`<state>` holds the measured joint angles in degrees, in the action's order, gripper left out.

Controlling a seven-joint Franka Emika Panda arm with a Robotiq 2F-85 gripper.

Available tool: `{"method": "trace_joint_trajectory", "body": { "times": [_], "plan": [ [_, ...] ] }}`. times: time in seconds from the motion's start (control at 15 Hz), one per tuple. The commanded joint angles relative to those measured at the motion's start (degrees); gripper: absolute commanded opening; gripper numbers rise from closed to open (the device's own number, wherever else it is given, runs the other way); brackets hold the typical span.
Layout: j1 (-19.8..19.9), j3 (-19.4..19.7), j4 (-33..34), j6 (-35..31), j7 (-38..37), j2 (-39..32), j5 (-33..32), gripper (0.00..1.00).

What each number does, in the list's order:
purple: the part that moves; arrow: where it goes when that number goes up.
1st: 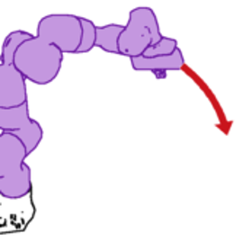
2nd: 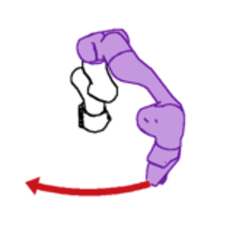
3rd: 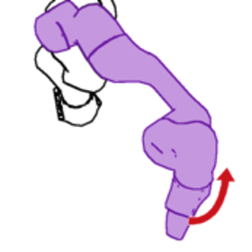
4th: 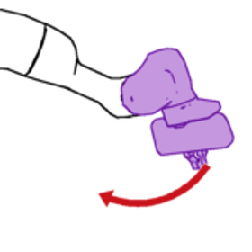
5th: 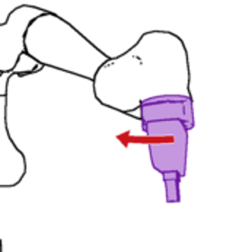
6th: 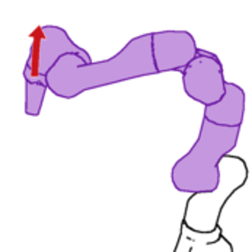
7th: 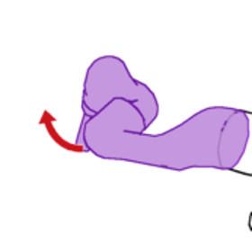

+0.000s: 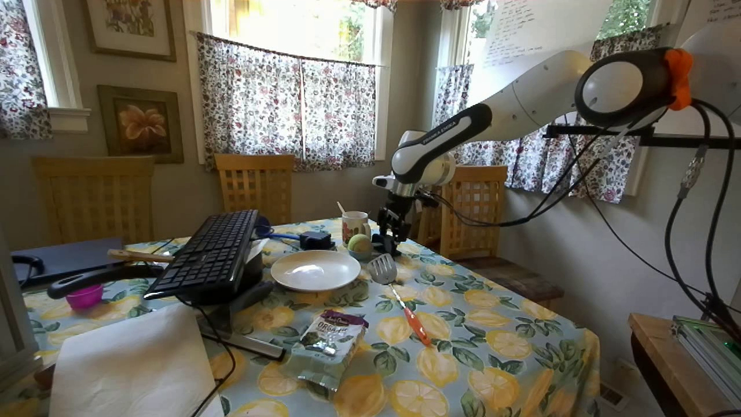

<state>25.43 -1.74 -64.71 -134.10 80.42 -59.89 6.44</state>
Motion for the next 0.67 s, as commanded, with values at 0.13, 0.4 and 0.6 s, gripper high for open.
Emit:
{"method": "trace_joint_trajectory", "body": {
  "times": [0.13,0.4,0.6],
  "plan": [
    [-0.4,0.6,4.5,4.5,-1.6,-2.2,-1.0,0.34],
    [-0.8,1.2,1.7,6.1,-0.6,0.4,-1.4,0.33],
    [-1.3,2.1,-2.5,3.3,0.3,3.6,-2.5,0.33]
  ]
}}
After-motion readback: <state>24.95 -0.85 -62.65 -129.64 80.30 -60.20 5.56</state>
